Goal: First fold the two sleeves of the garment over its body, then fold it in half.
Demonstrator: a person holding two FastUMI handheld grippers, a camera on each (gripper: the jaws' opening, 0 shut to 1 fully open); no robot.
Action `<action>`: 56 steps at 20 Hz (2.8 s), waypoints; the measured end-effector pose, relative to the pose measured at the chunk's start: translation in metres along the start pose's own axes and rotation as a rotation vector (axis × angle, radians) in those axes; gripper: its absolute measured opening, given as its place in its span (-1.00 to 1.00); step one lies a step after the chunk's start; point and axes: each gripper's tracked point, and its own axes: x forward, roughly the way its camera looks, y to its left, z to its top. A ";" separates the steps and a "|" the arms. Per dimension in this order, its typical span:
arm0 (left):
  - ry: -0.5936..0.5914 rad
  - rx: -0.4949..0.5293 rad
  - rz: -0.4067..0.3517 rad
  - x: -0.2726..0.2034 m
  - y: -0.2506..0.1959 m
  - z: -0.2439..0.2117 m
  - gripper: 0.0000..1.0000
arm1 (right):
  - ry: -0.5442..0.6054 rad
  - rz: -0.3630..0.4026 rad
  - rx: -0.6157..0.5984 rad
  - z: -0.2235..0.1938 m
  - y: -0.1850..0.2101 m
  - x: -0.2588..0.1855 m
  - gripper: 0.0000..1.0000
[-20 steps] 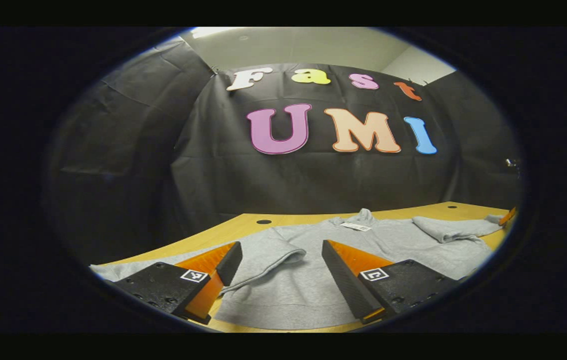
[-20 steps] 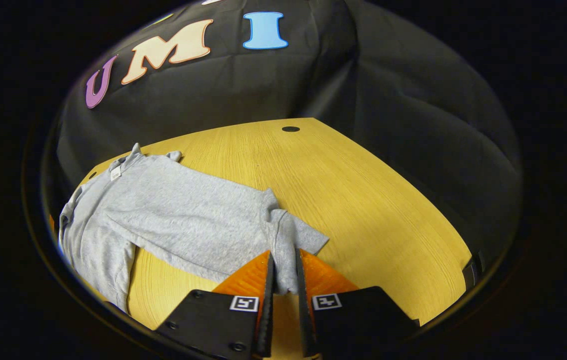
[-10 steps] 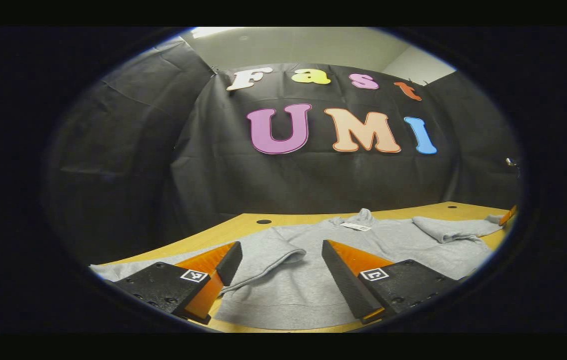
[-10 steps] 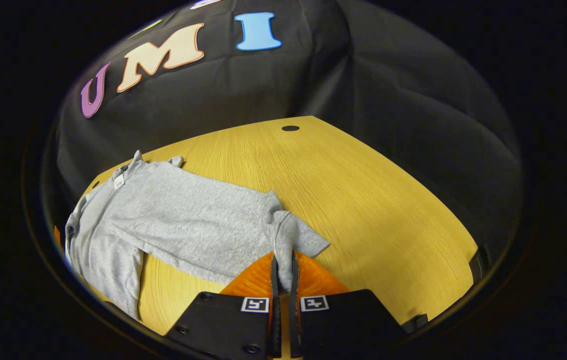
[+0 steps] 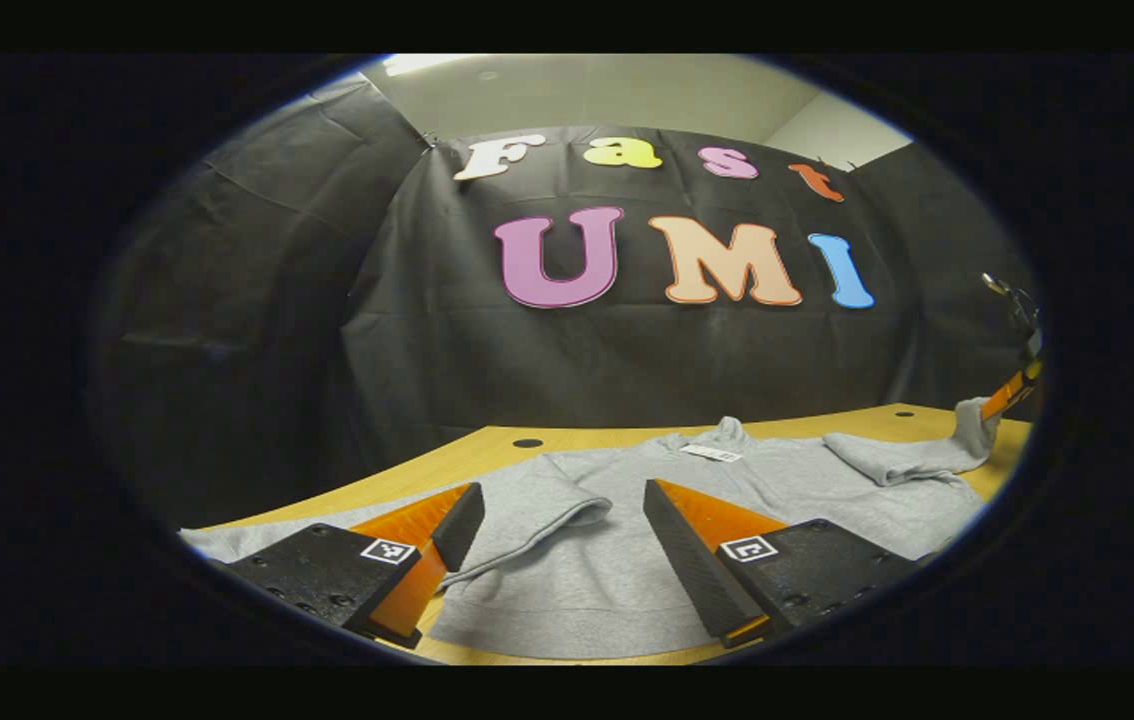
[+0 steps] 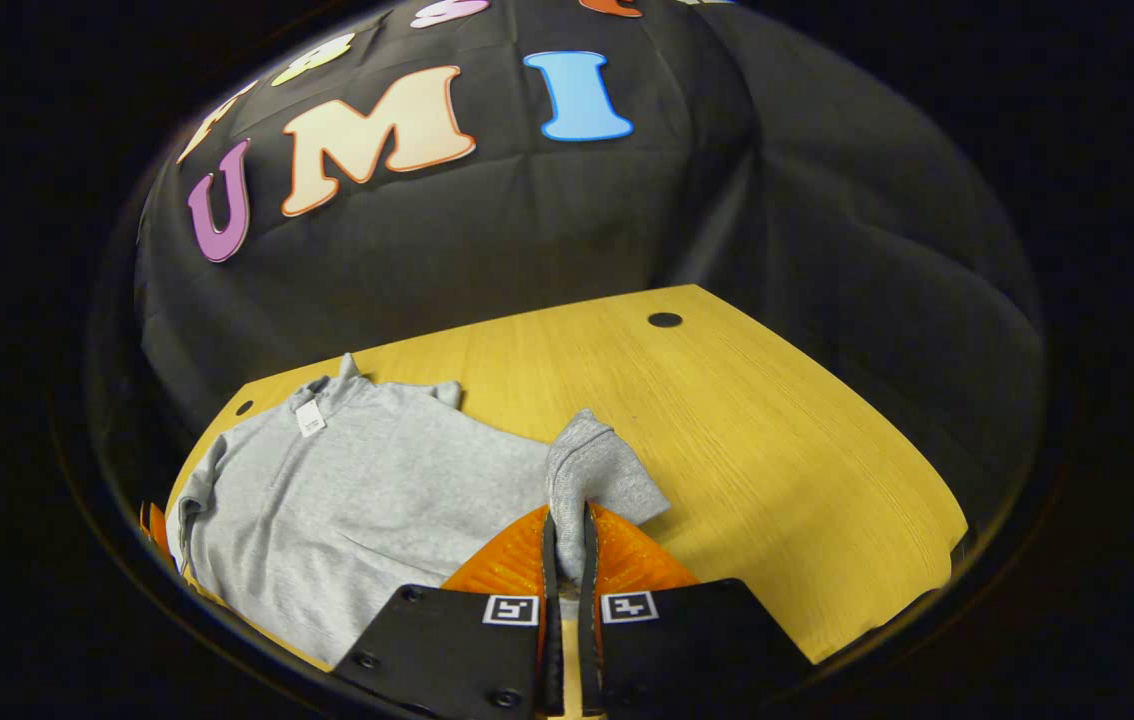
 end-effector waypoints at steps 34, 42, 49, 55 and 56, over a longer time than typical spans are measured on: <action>-0.002 0.000 -0.007 -0.001 0.000 -0.001 0.89 | 0.070 0.622 -0.176 -0.054 0.494 0.054 -0.79; -0.003 0.001 -0.009 0.001 0.000 0.001 0.89 | 0.072 0.675 -0.182 -0.065 0.515 0.048 -0.46; -0.001 0.003 0.000 -0.001 0.003 0.000 0.88 | -0.039 0.742 -0.232 -0.037 0.504 0.014 0.95; 0.048 0.073 0.039 -0.003 0.013 -0.005 0.89 | -0.226 0.701 -0.209 0.016 0.420 -0.033 0.95; 0.070 0.094 0.051 -0.003 0.021 -0.008 0.89 | -0.273 0.677 -0.213 0.024 0.399 -0.043 0.95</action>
